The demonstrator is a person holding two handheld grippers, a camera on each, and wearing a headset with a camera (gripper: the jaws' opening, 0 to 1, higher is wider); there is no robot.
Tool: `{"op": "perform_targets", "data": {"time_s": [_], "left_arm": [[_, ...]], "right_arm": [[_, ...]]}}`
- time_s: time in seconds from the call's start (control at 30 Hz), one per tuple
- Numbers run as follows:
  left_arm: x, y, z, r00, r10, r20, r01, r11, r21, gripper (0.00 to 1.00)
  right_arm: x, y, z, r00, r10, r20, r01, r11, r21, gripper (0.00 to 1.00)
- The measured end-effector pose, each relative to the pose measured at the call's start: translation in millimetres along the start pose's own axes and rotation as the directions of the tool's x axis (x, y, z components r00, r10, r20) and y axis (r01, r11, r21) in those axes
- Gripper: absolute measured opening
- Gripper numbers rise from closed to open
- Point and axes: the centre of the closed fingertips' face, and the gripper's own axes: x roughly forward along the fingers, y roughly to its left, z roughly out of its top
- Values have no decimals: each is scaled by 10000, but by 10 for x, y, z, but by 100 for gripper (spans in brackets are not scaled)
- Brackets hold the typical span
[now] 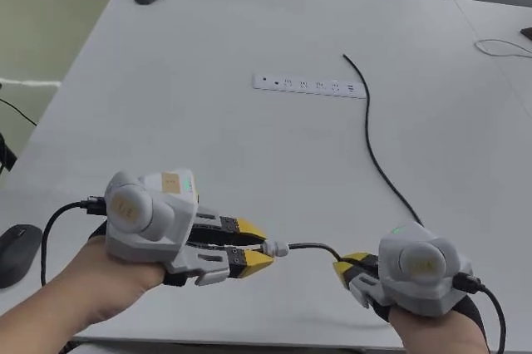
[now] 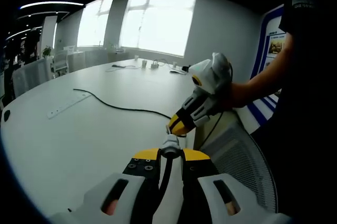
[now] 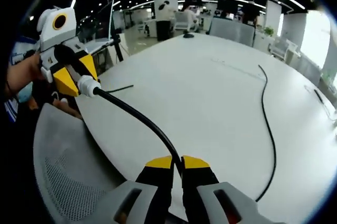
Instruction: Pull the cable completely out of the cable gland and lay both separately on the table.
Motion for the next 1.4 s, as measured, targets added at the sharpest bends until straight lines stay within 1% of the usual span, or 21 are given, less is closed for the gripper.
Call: {"op": "perform_targets", "data": {"time_s": [0.03, 0.07, 0.17, 0.23, 0.3, 0.47, 0.57, 0.67, 0.73, 0.83, 0.93, 0.97, 1.03, 1.1, 1.2, 1.23, 1.27, 1.3, 1.33, 1.37, 1.4], "left_arm": [[0, 4, 0, 10000, 5, -2, -5, 10000, -3, 15], [1, 5, 1, 10000, 10, 4, -10, 10000, 5, 15], [8, 13, -1, 10000, 2, 9, -2, 10000, -10, 15], [18, 15, -15, 10000, 1, 9, -1, 10000, -73, 15], [24, 7, -17, 10000, -21, 29, 21, 9999, -129, 15], [25, 24, -29, 10000, -3, 28, 3, 9999, -145, 15], [14, 38, -28, 10000, 11, 21, -10, 9999, -150, 15], [4, 42, -35, 10000, 21, -4, -21, 9999, -145, 15], [-6, 48, -27, 10000, 39, 42, -38, 9998, -180, 15], [-12, 58, -30, 10000, 65, 33, -64, 9998, -197, 15], [-19, 70, -22, 9999, 82, 68, -80, 9996, -253, 15], [-24, 79, -16, 9999, 105, 81, -103, 9997, -243, 15], [-33, 93, -10, 9999, 119, 94, -116, 9996, -275, 15], [-40, 102, -12, 9999, 119, 89, -117, 9996, -262, 15], [-43, 109, -24, 9999, 98, 50, -96, 9996, -263, 15], [-45, 114, -25, 9999, 108, 48, -106, 9996, -278, 15], [-46, 111, -24, 9999, 106, 61, -104, 9996, -278, 15], [-46, 112, -21, 9999, 108, 77, -105, 9996, -271, 15], [-49, 114, -21, 9999, 101, 82, -98, 9995, -294, 15], [-49, 115, -21, 9999, 95, 82, -92, 9995, -310, 15], [-48, 111, -21, 9999, 72, 83, -69, 9995, -304, 15]], "right_arm": [[12, 6, -20, 9999, 131, -36, -130, 9995, 276, 0], [19, 2, -30, 9999, 157, -32, -155, 9988, 463, 0], [35, -32, -76, 9998, 85, -196, -72, 9978, 662, 0], [49, -35, -95, 9997, 160, -189, -140, 9945, 1034, 0], [53, -26, -102, 9996, 170, -218, -146, 9941, 1079, 0], [32, -10, -91, 9997, 170, -151, -159, 9975, 687, 0], [31, -6, -94, 9997, 210, -157, -200, 9979, 617, 0], [20, -1, -85, 9998, 199, -76, -195, 9987, 479, 1], [10, 6, -61, 9998, 182, 81, -184, 9995, 271, 1], [0, 22, -51, 9997, 242, 81, -243, 9996, 127, 2], [-58, 57, 0, 9994, 282, 191, -279, 9995, -152, 3], [-93, 77, 23, 9994, 292, 189, -286, 9991, -312, 3], [-143, 102, 93, 9988, 298, 382, -271, 9972, -702, 6], [-196, 160, 180, 9976, 454, 529, -394, 9933, -1090, 11], [-263, 245, 343, 9954, 583, 754, -455, 9858, -1616, 14], [-273, 288, 397, 9940, 712, 828, -549, 9812, -1851, 15], [-284, 344, 466, 9928, 805, 891, -586, 9726, -2250, 15], [-293, 389, 504, 9922, 879, 880, -634, 9663, -2495, 16], [-293, 471, 566, 9904, 1046, 906, -739, 9534, -2925, 16], [-289, 520, 601, 9891, 1145, 921, -789, 9428, -3238, 17], [-281, 581, 639, 9898, 1150, 846, -757, 9250, -3722, 17]]}}
